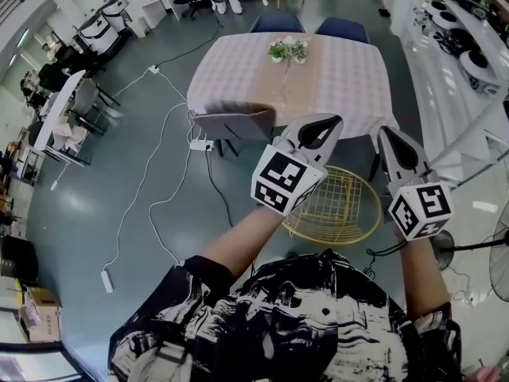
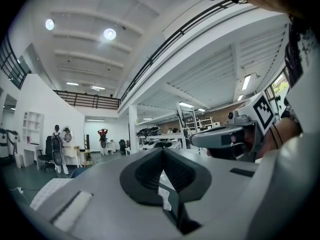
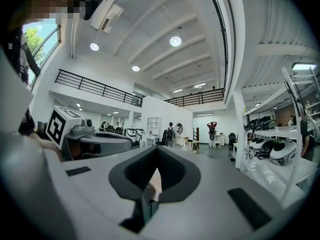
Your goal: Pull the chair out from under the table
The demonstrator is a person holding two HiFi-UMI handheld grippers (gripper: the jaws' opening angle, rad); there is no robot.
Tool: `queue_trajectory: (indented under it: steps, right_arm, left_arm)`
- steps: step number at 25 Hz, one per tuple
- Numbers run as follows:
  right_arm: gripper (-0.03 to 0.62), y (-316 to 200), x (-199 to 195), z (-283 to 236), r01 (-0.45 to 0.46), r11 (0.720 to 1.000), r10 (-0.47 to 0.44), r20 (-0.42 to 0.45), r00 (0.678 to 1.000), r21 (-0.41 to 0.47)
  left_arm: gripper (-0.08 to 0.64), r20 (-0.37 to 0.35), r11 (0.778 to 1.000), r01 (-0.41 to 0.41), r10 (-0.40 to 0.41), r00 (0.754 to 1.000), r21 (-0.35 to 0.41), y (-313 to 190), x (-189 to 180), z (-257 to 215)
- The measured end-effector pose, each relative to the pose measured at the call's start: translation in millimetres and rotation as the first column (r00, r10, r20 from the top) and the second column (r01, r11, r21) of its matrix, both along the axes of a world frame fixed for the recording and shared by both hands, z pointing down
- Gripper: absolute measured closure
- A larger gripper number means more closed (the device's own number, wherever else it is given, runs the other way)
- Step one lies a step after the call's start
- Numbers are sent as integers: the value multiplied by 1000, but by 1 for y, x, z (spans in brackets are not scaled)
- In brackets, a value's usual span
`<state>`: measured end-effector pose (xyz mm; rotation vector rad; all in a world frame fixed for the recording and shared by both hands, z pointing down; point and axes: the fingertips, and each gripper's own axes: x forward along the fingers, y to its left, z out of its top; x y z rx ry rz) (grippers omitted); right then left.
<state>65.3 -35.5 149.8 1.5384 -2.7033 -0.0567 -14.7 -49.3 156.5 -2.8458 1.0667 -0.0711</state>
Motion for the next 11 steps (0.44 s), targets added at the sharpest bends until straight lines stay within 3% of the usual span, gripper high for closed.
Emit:
queue_trajectory:
  steps: [11]
  right_arm:
    - [591,-4,2,-4,8,1000,-8,3,1000,5]
  left_arm:
    - [555,-4,1000,8,-8,1000,4,-4,3,-5]
